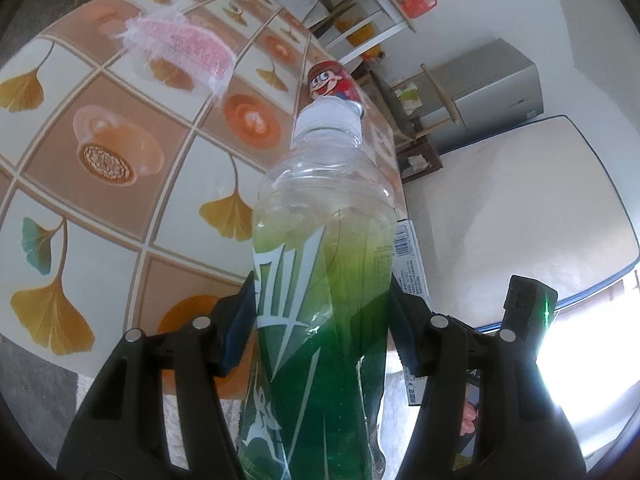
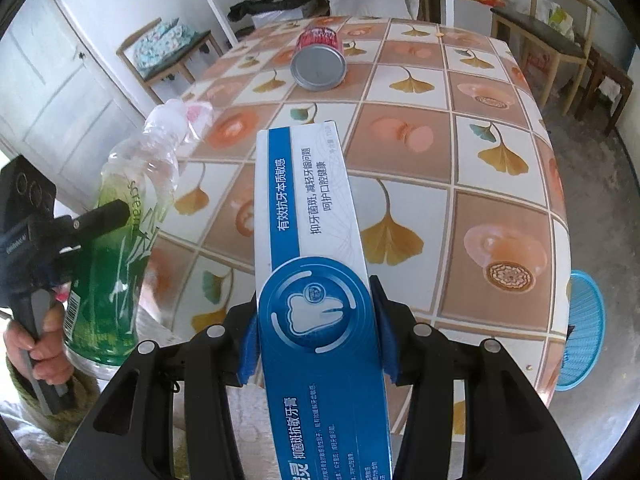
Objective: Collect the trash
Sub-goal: 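Lift the box and bottle and carry both toward the blue basket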
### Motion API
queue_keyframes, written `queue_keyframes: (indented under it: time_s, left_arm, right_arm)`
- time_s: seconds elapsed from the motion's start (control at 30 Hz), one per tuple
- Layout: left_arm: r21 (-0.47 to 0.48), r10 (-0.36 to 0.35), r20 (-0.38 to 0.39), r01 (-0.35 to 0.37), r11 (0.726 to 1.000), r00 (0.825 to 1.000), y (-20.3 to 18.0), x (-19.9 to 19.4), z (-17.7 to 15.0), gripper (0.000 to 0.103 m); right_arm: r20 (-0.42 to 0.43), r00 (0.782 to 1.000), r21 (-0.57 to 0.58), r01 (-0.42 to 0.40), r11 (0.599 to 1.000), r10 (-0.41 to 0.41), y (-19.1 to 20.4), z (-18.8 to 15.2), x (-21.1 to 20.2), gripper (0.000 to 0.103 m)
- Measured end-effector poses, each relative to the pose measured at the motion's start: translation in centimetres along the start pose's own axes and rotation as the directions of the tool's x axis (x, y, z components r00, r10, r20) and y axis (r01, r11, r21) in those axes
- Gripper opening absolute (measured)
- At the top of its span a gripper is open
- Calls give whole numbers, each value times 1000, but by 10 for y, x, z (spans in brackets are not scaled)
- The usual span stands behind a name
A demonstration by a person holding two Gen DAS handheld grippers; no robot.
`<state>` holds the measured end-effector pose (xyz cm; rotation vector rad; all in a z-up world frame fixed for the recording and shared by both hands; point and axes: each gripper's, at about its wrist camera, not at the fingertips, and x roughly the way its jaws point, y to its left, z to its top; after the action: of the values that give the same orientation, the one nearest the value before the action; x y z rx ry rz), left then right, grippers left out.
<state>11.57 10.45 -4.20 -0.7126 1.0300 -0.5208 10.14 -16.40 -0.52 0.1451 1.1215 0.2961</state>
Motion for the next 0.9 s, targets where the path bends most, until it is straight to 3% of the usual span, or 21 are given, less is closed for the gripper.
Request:
queue_keyframes:
  time_s: [0.53, 0.9]
  left_arm:
    - [66, -34, 37, 32, 997, 999, -32, -21, -7, 57]
    - [187, -54, 11, 51, 981, 998, -94, -6, -17, 57]
  right_arm:
    - [83, 993, 86, -92, 992, 85, -16, -4, -34, 47]
    - [198, 975, 170, -137, 976, 103, -59, -25, -76, 47]
